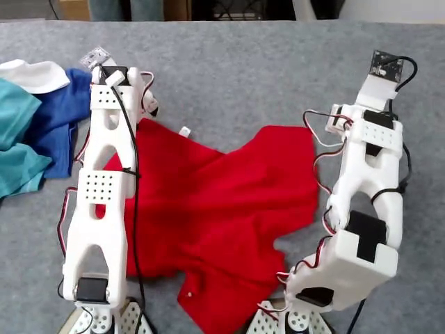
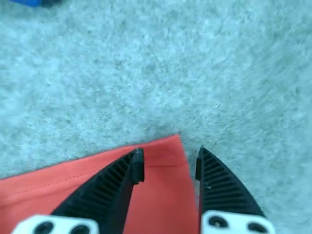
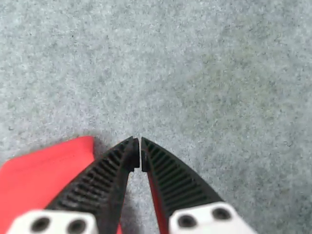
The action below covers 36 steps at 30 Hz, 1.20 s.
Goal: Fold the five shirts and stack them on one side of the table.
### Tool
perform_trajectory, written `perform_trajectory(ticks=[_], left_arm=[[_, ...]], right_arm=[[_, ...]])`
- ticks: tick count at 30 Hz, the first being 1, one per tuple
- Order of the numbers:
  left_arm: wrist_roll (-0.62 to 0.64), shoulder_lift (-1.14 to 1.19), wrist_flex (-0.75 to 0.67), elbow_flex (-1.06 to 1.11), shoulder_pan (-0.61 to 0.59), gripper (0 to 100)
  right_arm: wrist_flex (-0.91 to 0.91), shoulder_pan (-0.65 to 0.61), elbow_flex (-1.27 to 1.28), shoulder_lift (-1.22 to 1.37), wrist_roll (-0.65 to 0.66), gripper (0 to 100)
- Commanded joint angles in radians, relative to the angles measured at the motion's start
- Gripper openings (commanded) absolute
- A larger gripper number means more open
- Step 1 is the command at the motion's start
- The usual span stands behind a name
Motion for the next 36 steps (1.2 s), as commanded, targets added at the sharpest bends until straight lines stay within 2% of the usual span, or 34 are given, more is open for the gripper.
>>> perform_trajectory(ticks=[1, 13, 19, 26, 28, 33, 36], left_arm=[[0.064, -0.003, -0.035, -0.033, -0.008, 19], [0.075, 0.117, -0.046, -0.036, 0.002, 19], [0.071, 0.121, -0.046, -0.039, -0.001, 6], [-0.02, 0.121, 0.037, -0.131, -0.031, 3], [-0.031, 0.124, 0.043, -0.174, -0.058, 3], [-0.035, 0.121, 0.041, -0.194, -0.125, 3], [-0.035, 0.127, 0.04, -0.194, -0.153, 3]], right_arm=[[-0.02, 0.006, -0.002, -0.004, 0.0, 1.8], [-0.048, -0.02, -0.01, 0.048, 0.0, 1.8], [-0.043, -0.02, -0.01, 0.048, 0.0, 1.8], [-0.002, -0.107, -0.012, 0.048, 0.123, 2.0], [0.02, -0.14, -0.025, 0.054, 0.124, 4.6], [0.031, -0.166, -0.033, 0.058, 0.118, 21.1], [0.031, -0.181, -0.039, 0.074, 0.118, 24.0]])
